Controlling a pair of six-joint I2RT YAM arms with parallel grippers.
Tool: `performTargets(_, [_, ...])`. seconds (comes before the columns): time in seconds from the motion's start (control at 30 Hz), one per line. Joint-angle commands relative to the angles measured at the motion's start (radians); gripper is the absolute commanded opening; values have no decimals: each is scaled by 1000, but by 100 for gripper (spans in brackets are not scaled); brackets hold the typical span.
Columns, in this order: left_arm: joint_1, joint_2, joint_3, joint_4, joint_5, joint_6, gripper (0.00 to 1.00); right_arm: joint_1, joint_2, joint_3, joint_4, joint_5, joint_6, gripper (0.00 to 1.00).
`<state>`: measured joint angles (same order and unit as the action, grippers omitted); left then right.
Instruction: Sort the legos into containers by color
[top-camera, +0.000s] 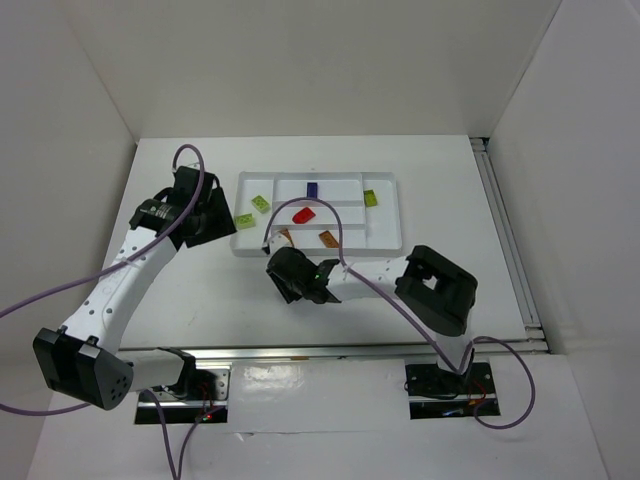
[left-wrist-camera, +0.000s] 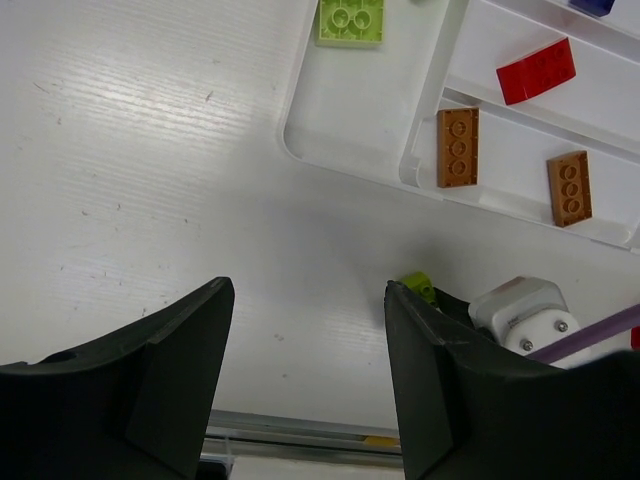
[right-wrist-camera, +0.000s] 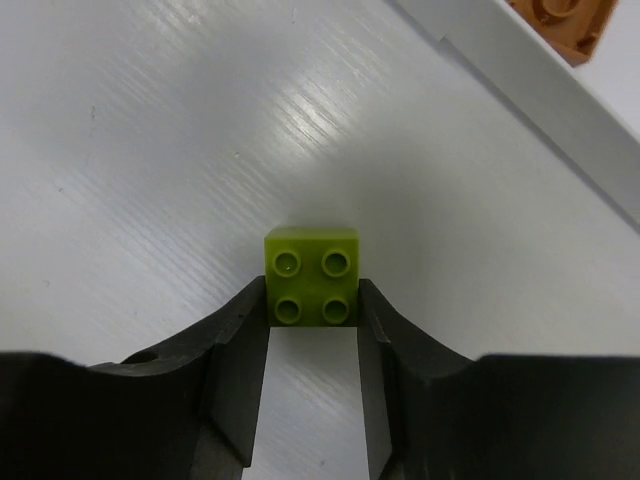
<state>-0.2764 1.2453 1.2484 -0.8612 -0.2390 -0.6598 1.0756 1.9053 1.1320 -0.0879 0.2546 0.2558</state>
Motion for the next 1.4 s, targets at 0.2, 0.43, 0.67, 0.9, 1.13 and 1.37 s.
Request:
performTargets(0.2, [6, -6, -1, 42, 39, 6, 73, -154, -409, -135, -78, 245, 141, 29])
performTargets(0.43, [6, 17, -1, 56, 81, 15, 73, -416, -436, -175, -115, 362, 208, 29])
performTargets(0.67, [6, 17, -10, 65, 92, 26, 73, -580, -345, -141, -67, 298, 171, 34])
performTargets(0.9, [6, 17, -20, 65, 119, 35, 73, -632, -290, -80, -35, 275, 116, 78])
performTargets(1.13, [-3, 17, -29, 65, 119, 35, 73, -632, -517, -181, -159, 241, 149, 80])
performTargets(1.37, [-12, 37, -29, 76, 128, 35, 73, -632, -715, -363, -380, 117, 309, 94])
